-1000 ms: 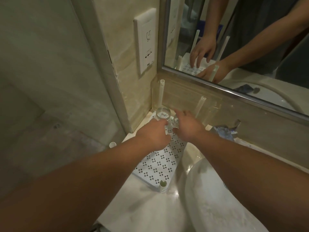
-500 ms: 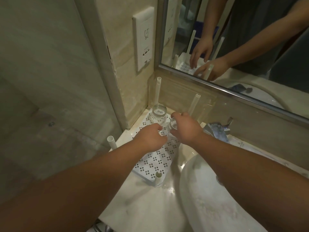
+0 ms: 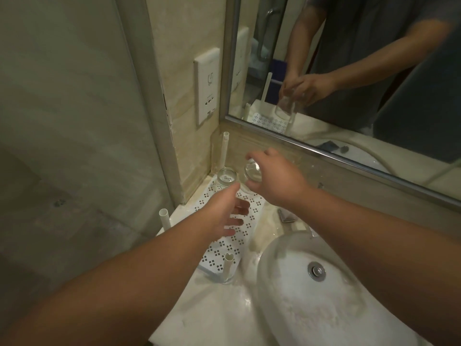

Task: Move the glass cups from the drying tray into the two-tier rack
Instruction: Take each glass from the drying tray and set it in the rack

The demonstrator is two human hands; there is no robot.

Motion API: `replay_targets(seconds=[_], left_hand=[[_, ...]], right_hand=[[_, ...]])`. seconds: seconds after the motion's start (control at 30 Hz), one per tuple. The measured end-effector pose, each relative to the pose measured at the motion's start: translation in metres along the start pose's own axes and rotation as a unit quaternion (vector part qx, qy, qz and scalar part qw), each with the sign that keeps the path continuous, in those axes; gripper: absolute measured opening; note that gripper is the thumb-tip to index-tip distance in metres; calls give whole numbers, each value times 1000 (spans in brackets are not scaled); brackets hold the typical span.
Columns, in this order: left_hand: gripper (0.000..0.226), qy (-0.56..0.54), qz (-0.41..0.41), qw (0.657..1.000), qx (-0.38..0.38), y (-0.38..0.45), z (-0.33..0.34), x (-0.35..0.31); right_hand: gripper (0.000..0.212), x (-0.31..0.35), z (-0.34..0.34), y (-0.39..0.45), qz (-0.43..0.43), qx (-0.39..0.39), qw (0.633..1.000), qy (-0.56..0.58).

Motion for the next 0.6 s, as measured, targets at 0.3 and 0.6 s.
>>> replay_targets(seconds=[0.3,0.6], left_hand=[[90,-179,-15,976,126,-32,31,-41],[102,-214,21,957,195,-69,49,-68]], right_hand=[[51,33,-45,-42,-48,-93,992,-69],[47,44,-47,-82,-106,-218,968,-62]])
Point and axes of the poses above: each hand's wrist, its own y-axis towards the middle knuckle, its own z-axis out of the palm, x = y × z, the point moved 6 cm from there along y, towards the middle knuckle, and after that the axes turned 8 degrees about x, right-handed, at the moved point
